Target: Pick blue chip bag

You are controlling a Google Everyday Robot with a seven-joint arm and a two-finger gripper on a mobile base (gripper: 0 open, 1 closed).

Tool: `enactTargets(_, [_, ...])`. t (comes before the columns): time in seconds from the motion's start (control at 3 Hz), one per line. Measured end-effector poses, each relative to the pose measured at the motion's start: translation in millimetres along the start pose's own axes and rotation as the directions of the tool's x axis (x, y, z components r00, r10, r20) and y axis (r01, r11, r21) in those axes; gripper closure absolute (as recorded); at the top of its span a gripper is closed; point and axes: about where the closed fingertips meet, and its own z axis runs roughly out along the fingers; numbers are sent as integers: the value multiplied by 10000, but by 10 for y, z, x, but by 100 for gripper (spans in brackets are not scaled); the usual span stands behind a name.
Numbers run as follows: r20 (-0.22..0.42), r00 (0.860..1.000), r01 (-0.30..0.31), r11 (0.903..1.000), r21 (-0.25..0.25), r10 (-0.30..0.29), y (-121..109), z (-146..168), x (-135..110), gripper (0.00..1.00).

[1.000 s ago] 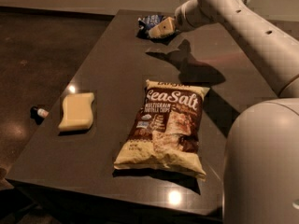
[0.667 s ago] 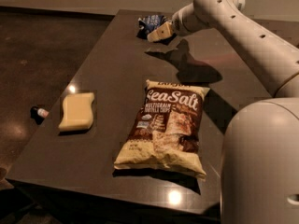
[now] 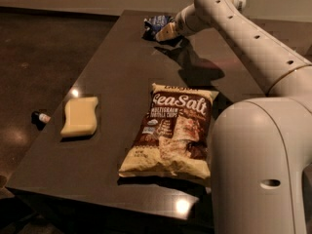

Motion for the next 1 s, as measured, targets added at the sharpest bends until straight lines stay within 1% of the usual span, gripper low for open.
enactTargets(0.33, [-9,9999,-120,9998,135,120,-72,18,-43,45])
enactTargets(0.67, [317,9992,-260,9997,-8,260,-134,-111,-80,77])
enactTargets(1.0, [878,9960,-162,9995,-283,187,-120,-364,-191,98])
